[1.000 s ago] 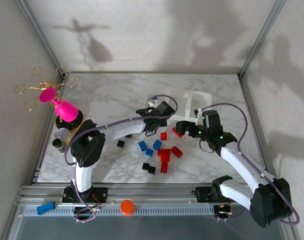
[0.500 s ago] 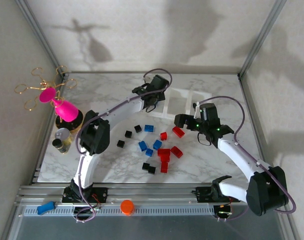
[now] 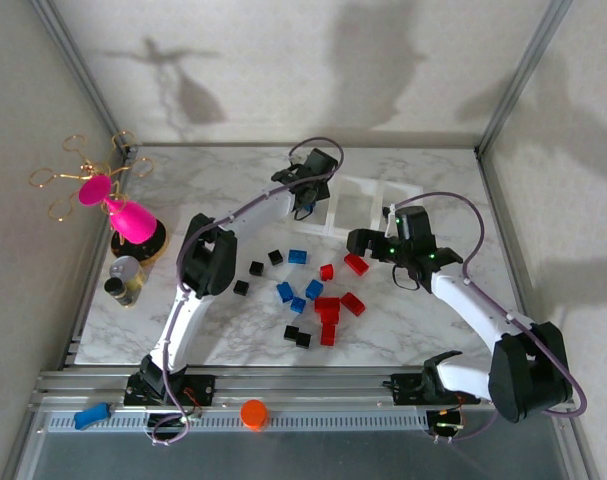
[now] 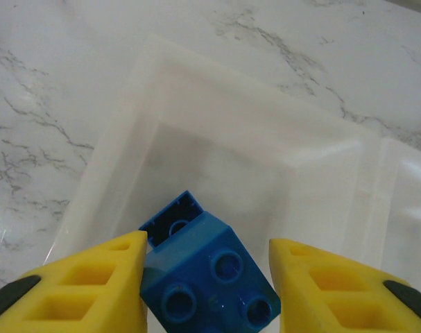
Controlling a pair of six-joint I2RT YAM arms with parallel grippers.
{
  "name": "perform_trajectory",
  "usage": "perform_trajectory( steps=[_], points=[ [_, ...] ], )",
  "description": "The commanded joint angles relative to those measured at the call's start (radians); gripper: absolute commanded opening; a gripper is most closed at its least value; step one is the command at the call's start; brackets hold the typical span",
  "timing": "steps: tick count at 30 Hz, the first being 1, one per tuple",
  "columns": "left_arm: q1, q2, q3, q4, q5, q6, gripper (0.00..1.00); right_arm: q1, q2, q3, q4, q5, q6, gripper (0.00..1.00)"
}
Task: Sort the legos into containers by color
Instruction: Place the lego in the container, then pick up the lego from the center of the table.
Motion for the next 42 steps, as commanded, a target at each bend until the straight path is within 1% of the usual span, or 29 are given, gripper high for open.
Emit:
perform_trajectory(
  steps=[1,13,20,28,36,39,42],
  points=[
    [0.011,0.035,0.053,-0.035,0.018,-0.007,0.36,-0.004,0.009,0.033,0.020,-0.006,-0.001,0.99],
    [0.014,0.069,0.073,-0.058,0.014,0.011,0.40,-0.006,0.014,0.023,0.022,0.001,-0.003,0.99],
    [0.014,0.075,0.107,-0.076,0.014,0.018,0.48,-0.006,0.015,0.029,0.019,-0.001,-0.003,0.99],
    [0.017,0.033,0.130,-0.093,-0.011,0.033,0.54,-0.006,0.006,0.041,0.013,-0.003,-0.005,0.99],
    [0.021,-0.006,0.128,-0.130,-0.027,0.031,0.56,-0.006,-0.016,0.054,-0.003,-0.013,-0.002,0.99],
    [0.016,-0.066,0.072,-0.103,0.000,0.031,0.56,-0.006,-0.027,0.056,-0.015,-0.017,-0.001,0.99],
    [0.001,-0.158,-0.038,-0.047,0.005,0.039,0.56,-0.006,-0.042,0.046,-0.030,-0.021,0.001,0.99]
  ],
)
